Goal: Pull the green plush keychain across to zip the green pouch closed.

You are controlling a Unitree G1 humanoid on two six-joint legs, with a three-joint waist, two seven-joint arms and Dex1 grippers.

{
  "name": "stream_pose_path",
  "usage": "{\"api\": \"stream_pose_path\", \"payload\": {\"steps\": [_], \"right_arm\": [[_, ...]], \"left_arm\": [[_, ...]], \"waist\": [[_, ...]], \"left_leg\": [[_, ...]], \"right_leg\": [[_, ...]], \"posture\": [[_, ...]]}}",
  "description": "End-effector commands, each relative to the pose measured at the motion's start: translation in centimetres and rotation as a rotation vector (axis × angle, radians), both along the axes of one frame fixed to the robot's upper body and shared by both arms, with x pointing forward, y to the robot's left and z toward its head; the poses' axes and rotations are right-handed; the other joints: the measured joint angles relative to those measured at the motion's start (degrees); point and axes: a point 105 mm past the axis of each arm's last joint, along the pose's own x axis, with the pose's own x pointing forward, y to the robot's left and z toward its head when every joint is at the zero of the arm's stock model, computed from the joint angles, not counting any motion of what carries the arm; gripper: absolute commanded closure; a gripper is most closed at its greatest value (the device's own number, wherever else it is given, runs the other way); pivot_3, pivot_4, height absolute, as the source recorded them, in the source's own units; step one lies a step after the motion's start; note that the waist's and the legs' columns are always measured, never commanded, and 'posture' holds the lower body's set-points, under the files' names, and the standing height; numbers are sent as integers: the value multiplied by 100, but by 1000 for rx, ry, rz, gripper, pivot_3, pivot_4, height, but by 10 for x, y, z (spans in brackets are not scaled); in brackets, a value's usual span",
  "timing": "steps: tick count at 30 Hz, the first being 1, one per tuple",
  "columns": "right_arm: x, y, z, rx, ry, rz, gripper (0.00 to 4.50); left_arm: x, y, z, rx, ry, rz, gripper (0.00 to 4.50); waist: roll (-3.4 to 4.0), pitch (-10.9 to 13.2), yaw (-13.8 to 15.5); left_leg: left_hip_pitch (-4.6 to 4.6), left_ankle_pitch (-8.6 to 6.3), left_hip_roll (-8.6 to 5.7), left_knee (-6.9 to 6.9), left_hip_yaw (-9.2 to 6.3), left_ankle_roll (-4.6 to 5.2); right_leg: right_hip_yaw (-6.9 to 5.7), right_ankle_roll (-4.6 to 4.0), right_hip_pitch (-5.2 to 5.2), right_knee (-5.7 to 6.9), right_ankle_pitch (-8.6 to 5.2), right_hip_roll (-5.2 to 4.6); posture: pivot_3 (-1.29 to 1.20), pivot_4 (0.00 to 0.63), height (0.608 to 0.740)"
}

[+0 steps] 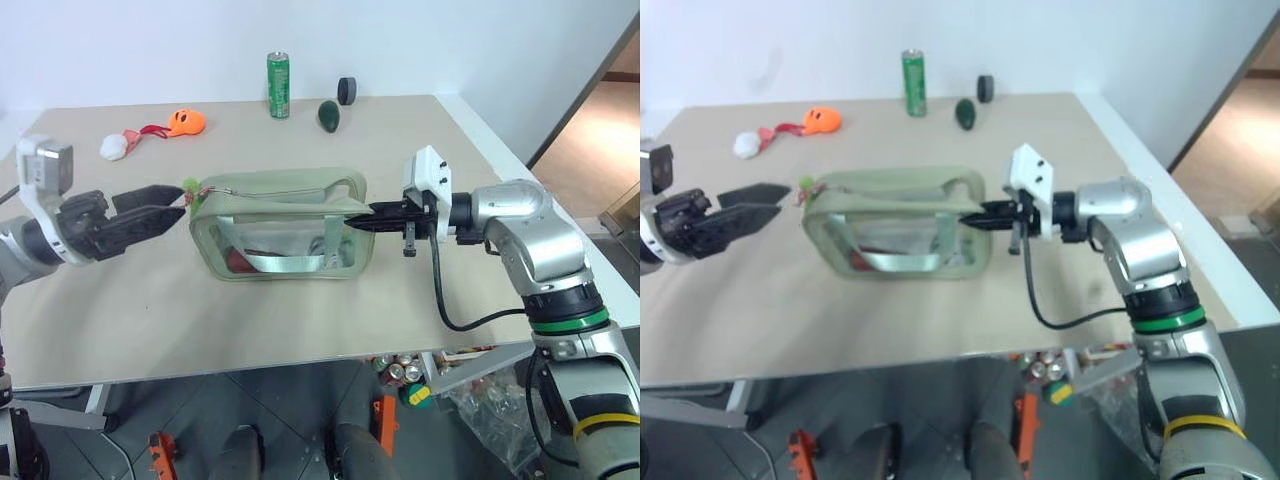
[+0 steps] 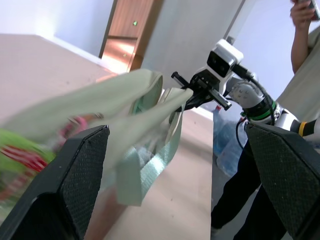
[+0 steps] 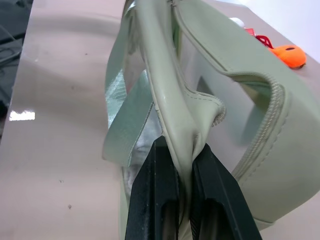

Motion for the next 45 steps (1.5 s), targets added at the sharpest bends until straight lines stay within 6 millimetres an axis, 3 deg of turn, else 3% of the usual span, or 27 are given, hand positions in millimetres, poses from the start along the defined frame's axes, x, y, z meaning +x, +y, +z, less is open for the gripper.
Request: {"api": "stream_pose_path", "payload": {"steps": [1, 4, 7, 14, 20, 29, 36, 39, 45], "right_arm": [[-7, 3, 13, -28, -57, 78, 4428], [-13, 10, -4, -68, -21, 139, 4428], [-5, 16, -14, -86, -29, 137, 4428], [16, 7, -6, -84, -116, 48, 4428], [17, -10, 8, -80, -139, 12, 4428], [14, -12, 10, -65, -139, -5, 4428], [5, -3, -4, -20, -102, -9, 4428], [1, -1, -5, 11, -92, -18, 4428], [-3, 0, -8, 30, -77, -37, 4428]], "left_arm": [[-8, 10, 18, -21, -52, 25, 0], [-11, 19, 18, -54, -32, 54, 0], [-11, 26, 14, -60, -10, 85, 0], [-13, 25, 12, -65, 0, 89, 0], [-11, 26, 9, -66, 18, 93, 0], [1, 26, -6, -62, 57, 111, 0], [53, 48, -56, 51, 152, 434, 0], [68, 45, -56, 15, 159, 477, 0], [77, 16, -51, -23, 158, 389, 0]], "waist": [[0, 0, -2], [0, 0, -15], [0, 0, -33], [0, 0, -43], [1, 0, -11], [1, 1, -4], [0, 0, 1], [0, 0, -7], [0, 0, -13]], "left_leg": [[0, 0, 0, 0, 0, 0], [0, -1, 2, -1, 0, 0], [9, -1, 11, -1, 4, 0], [41, 6, 81, 2, 41, -10], [43, 9, 97, -1, 40, -12], [36, 7, 90, -2, 46, -13], [39, 8, 90, -1, 45, -13], [36, 8, 92, 1, 46, -14], [32, 8, 92, -2, 47, -14]], "right_leg": [[0, 0, 1, 0, 0, 0], [1, -1, 0, 0, -1, 0], [3, -5, 2, 0, 2, 7], [22, -52, 2, 1, 43, 73], [30, -61, 0, 2, 48, 96], [39, -51, -4, 0, 41, 90], [38, -55, -3, 1, 44, 92], [40, -56, -6, 1, 48, 94], [43, -55, -8, 1, 48, 95]], "posture": [[0, 150, 740], [0, 150, 740], [0, 150, 740], [0, 150, 740], [0, 150, 740], [0, 150, 740], [0, 150, 740], [0, 150, 740], [0, 150, 740]]}}
